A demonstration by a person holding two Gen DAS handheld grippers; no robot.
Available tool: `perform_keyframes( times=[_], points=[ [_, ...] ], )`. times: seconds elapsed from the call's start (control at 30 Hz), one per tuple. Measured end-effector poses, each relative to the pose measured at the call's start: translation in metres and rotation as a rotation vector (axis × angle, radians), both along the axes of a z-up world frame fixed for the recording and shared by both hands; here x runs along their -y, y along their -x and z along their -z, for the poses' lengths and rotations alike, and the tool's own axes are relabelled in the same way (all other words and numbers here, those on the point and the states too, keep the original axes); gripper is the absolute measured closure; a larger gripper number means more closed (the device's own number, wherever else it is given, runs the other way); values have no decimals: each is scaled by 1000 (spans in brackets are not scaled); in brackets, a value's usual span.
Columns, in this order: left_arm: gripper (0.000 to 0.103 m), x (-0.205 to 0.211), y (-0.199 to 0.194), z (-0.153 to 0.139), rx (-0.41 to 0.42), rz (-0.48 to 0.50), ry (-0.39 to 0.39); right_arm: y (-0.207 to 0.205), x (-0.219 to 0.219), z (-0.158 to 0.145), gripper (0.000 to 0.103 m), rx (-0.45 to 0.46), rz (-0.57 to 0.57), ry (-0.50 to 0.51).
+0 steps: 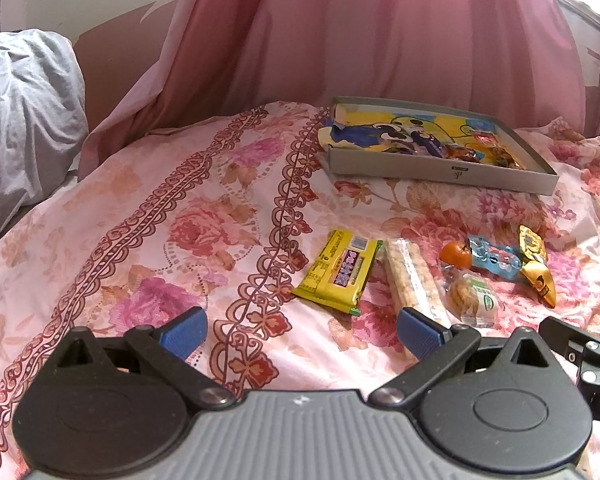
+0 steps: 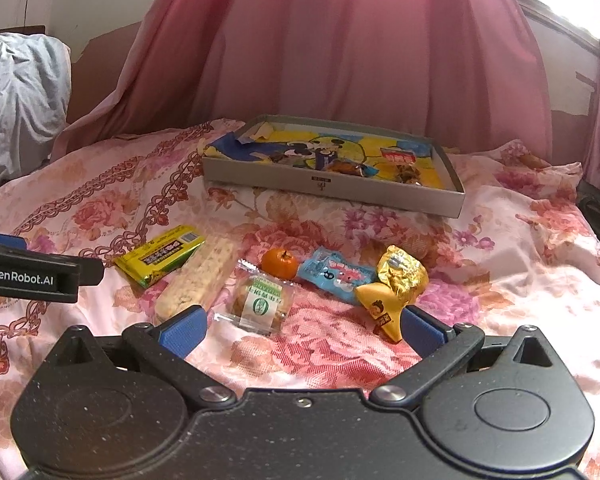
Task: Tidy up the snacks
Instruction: 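Lower the left tool to the rice-cake bar while the right tool reaches the round pastry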
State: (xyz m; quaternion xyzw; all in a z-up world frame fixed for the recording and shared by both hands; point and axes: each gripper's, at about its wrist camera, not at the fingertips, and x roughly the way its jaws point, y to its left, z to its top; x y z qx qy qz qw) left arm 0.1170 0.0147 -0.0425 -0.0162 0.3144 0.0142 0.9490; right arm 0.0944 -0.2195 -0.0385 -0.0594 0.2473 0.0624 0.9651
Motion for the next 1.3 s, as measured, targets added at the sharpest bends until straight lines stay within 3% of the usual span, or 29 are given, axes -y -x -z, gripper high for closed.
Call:
perform_keyframes(
  times=[0.67,1.03,1.3],
  points=[
    [1,11,-51,11,-77,14,114,-49,-3,11,1,-25,8,40],
    [1,10,-67,13,-43,61,159,-80,-23,27,1,-53,-67,94],
    [1,19,-79,20,-68,141,240,-96,-45,47,1,-123,-78,221]
  ],
)
